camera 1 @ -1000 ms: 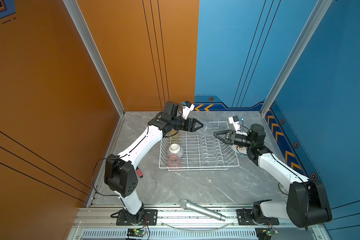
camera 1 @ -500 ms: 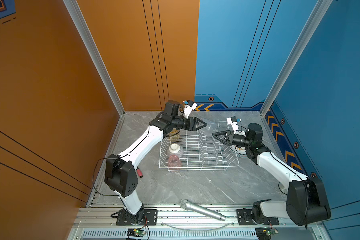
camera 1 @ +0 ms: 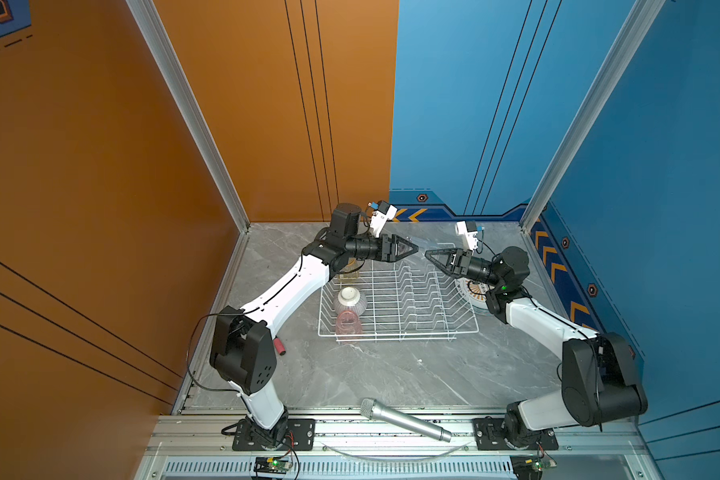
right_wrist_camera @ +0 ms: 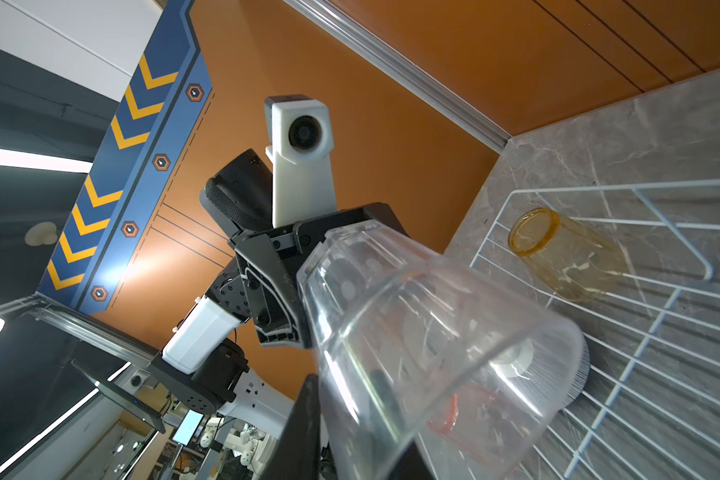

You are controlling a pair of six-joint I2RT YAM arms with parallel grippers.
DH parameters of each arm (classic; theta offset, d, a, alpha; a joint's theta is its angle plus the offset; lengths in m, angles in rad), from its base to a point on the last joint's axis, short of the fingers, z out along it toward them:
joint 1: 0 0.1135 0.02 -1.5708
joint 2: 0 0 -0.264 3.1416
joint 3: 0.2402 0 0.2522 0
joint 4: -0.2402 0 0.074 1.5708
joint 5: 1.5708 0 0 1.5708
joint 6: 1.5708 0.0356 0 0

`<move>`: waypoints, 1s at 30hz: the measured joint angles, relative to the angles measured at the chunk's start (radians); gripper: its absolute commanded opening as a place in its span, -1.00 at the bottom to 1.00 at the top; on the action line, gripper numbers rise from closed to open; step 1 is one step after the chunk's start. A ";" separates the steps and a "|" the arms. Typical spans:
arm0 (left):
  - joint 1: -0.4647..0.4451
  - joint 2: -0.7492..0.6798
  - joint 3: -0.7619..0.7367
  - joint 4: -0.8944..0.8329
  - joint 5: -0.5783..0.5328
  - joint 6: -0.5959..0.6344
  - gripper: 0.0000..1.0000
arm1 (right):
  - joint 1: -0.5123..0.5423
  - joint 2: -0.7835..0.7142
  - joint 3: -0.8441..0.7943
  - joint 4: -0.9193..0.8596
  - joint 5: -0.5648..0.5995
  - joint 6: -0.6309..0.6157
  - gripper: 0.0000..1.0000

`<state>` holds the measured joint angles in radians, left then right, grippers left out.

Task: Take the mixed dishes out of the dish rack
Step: 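Close the right gripper on the clear glass while the left gripper opens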

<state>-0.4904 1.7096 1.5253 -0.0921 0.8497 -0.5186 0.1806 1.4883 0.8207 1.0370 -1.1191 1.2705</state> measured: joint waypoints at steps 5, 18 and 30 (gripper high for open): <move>0.004 0.000 0.000 0.029 0.021 -0.025 -0.18 | -0.001 0.047 0.002 0.180 -0.014 0.118 -1.00; -0.004 -0.053 -0.030 -0.067 -0.102 0.087 0.85 | -0.013 0.064 0.007 0.293 -0.031 0.250 -1.00; -0.040 -0.255 -0.028 -0.436 -0.551 0.302 0.75 | -0.003 -0.281 0.099 -0.760 0.107 -0.420 -1.00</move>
<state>-0.5304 1.4544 1.4975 -0.5278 0.2989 -0.2165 0.1780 1.2072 0.9199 0.2768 -1.0122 0.8501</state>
